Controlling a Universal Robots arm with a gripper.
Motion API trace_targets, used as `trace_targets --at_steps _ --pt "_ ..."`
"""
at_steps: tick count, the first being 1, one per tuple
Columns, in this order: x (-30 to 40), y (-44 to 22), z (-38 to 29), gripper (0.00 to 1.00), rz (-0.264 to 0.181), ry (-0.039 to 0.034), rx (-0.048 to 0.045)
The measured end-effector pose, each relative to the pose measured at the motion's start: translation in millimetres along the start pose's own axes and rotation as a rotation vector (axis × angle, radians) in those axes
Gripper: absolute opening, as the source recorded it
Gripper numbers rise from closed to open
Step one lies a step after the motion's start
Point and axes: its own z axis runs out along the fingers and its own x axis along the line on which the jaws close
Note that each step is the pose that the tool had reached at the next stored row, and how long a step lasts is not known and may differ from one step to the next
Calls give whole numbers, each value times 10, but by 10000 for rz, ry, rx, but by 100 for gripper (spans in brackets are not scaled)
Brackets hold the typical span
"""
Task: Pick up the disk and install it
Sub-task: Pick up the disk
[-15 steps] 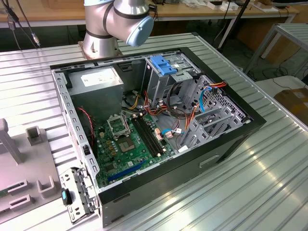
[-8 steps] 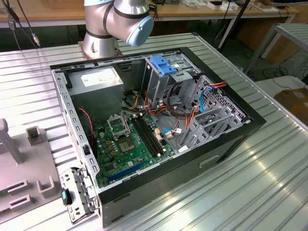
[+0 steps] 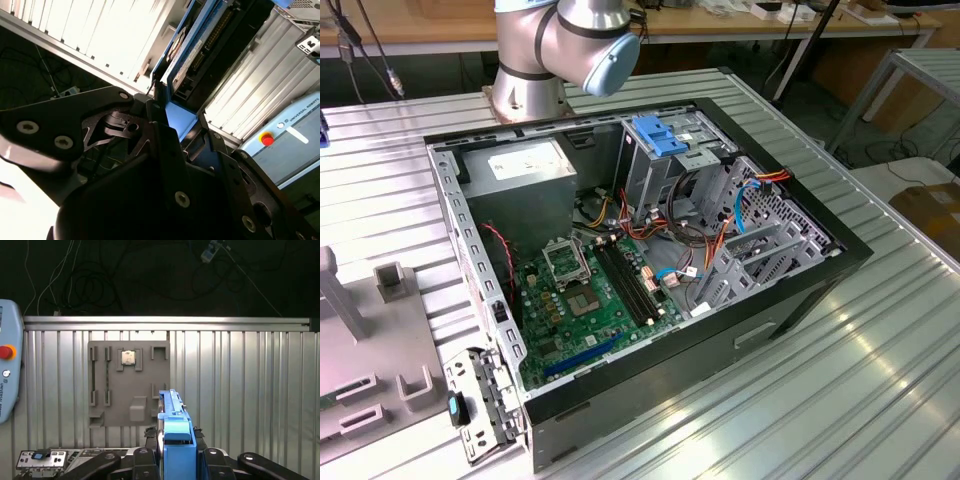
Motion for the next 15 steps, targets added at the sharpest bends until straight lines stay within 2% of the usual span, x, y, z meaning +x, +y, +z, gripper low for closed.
trace_targets --at_steps 10,15 --pt "0 -133 1 37 0 0 0" --pt "-1 -174 2 37 0 0 0"
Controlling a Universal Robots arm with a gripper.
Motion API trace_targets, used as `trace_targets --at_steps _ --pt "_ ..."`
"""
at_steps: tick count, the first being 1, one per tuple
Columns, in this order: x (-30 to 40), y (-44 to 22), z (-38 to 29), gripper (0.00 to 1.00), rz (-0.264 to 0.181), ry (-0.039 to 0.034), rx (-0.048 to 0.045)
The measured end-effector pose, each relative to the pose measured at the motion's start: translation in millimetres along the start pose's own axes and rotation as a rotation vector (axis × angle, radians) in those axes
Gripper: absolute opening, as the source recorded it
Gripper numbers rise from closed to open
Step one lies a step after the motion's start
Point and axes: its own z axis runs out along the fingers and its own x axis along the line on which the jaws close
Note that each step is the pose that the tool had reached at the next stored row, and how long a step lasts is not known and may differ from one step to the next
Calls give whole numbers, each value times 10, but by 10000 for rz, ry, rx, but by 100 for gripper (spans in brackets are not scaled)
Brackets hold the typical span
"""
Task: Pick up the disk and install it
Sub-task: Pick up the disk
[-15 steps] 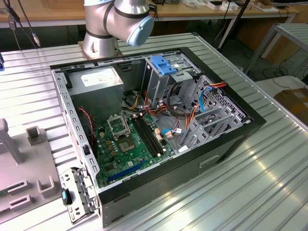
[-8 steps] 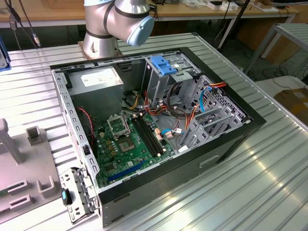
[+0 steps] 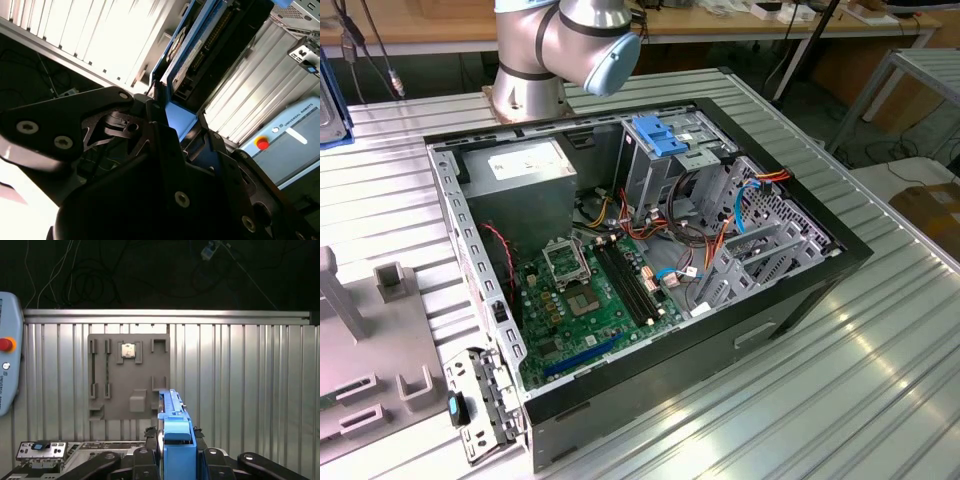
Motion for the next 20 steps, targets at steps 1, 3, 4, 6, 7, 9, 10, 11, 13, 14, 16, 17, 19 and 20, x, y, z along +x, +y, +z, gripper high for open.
trace_targets --at_steps 1,3,4,6,7,9,10,11,13,14,16,17,19,20 --pt "0 -6 0 37 0 0 0" --pt "0 -28 0 37 0 0 0" --pt "0 -34 0 37 0 0 0" --pt "0 -61 1 37 0 0 0" --pt "0 -67 1 37 0 0 0" --pt "0 -84 1 37 0 0 1" --pt "0 -89 1 37 1 0 1" --pt "0 -111 1 37 1 0 1" --pt "1 -130 2 37 0 0 1" --pt "1 -138 2 37 0 0 0" --pt "1 -164 2 37 0 0 1" --pt "1 -171 2 37 0 0 1" --pt "1 -210 2 37 0 0 1" --pt "1 -220 2 37 0 0 0"
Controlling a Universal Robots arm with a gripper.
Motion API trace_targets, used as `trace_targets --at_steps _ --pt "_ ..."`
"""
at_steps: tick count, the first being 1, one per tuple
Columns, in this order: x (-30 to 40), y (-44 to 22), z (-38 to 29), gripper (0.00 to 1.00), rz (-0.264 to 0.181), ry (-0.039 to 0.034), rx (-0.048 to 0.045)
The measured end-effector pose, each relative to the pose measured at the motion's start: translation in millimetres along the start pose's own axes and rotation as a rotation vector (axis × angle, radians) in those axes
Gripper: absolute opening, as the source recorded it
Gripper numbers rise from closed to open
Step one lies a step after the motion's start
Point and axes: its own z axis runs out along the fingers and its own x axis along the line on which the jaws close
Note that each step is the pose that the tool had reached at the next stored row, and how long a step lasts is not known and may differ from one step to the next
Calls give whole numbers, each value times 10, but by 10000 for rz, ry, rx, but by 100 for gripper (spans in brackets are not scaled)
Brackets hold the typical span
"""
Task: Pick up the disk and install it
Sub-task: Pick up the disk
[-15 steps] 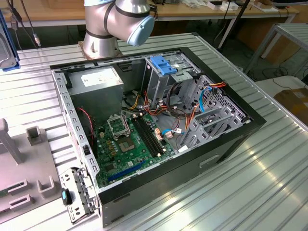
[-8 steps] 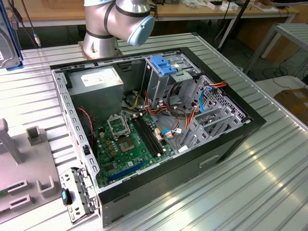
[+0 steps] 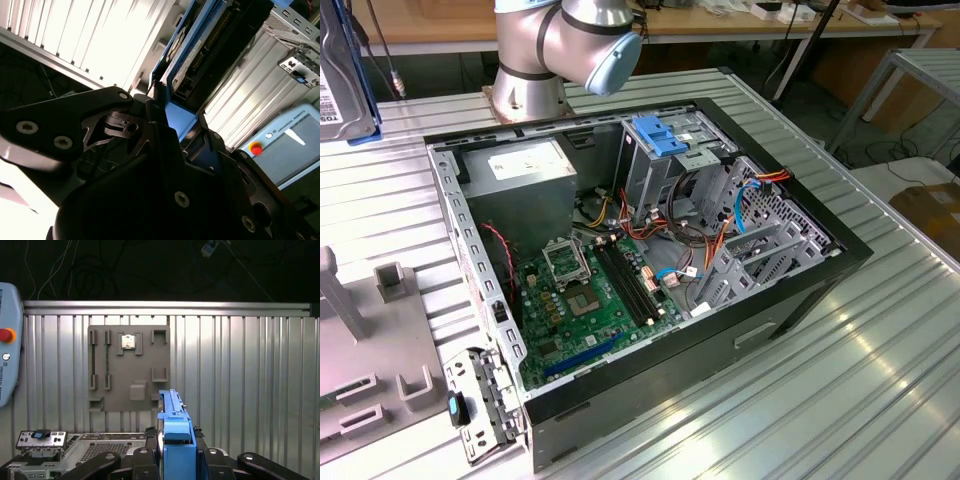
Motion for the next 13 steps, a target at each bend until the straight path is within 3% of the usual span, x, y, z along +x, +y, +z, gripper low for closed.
trace_targets --at_steps 13 --pt "3 -202 2 37 0 0 0"
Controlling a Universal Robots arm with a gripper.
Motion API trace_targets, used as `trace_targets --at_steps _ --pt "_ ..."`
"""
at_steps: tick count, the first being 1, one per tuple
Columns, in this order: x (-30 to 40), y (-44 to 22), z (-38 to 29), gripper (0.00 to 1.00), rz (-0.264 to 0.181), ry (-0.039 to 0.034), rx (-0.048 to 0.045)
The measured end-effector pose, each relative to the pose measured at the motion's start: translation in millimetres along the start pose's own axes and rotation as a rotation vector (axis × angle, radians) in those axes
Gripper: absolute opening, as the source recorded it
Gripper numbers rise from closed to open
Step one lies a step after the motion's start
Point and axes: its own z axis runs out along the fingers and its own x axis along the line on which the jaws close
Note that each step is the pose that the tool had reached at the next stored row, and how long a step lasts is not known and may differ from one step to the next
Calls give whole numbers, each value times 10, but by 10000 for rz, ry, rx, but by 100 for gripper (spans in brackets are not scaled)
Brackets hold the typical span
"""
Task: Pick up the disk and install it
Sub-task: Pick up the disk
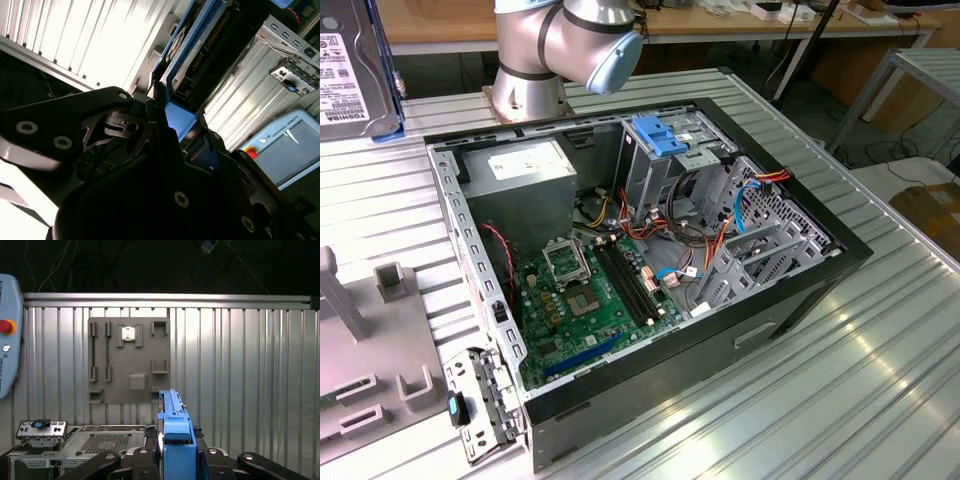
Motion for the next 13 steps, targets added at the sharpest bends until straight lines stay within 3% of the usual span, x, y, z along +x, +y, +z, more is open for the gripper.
trace_targets --at_steps 13 --pt "0 -202 5 37 0 0 0"
